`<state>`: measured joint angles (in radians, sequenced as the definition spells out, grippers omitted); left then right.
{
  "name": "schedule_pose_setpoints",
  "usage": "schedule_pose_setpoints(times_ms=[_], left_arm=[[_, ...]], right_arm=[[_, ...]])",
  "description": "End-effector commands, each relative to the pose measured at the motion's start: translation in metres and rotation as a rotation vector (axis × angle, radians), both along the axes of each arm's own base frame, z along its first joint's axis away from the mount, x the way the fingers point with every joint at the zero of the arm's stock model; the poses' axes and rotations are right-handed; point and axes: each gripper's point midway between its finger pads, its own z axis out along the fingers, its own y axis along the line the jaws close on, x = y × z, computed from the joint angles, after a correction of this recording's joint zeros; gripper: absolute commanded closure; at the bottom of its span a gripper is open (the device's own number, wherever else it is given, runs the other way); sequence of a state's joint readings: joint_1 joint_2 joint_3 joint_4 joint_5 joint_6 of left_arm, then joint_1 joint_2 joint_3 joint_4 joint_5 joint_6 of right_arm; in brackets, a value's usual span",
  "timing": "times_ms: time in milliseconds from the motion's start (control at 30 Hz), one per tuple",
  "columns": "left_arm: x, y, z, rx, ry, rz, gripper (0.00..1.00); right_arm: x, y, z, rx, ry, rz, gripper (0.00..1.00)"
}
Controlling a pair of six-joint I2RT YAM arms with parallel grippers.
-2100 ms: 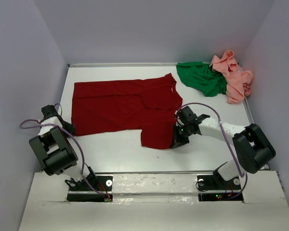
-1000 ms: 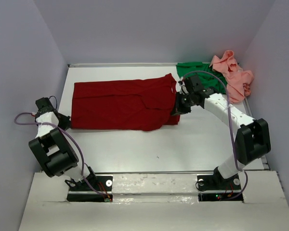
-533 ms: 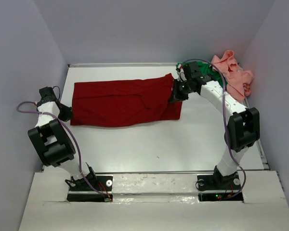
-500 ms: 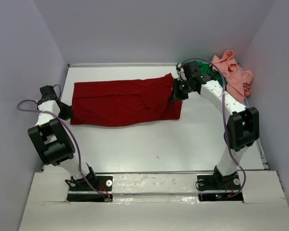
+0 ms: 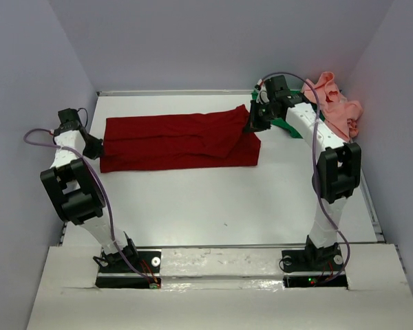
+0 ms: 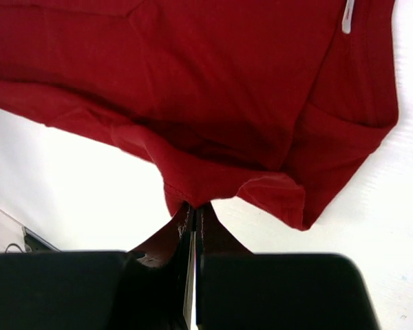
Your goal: Fold and stack the t-shirts
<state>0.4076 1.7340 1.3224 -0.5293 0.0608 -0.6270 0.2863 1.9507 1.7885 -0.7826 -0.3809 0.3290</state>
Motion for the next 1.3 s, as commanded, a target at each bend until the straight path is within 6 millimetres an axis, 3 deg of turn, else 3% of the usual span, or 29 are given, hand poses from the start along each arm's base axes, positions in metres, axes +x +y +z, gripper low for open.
schedule_pose_setpoints(times_ms=[0,733,967,1267], left_arm=[[0.006,0.008,0.014,0.019,-0.012,0.022,1.00],[0.035,0.018,0.004,-0.001,-0.004,0.039,1.00],[0.046,0.020,0.004,-0.002,-0.008,0.036,1.00],[0.059,0.021,0.003,0.009,-0.008,0.024,1.00]], right_arm=[[0.018,-0.008,0.019,0.014,-0.050,0.008,1.00],[0.080,-0.013,0.024,0.034,-0.098,-0.048,1.00],[0.099,-0.025,0.024,0.045,-0.116,-0.083,1.00],[0.109,-0.027,0.016,0.053,-0.115,-0.083,1.00]])
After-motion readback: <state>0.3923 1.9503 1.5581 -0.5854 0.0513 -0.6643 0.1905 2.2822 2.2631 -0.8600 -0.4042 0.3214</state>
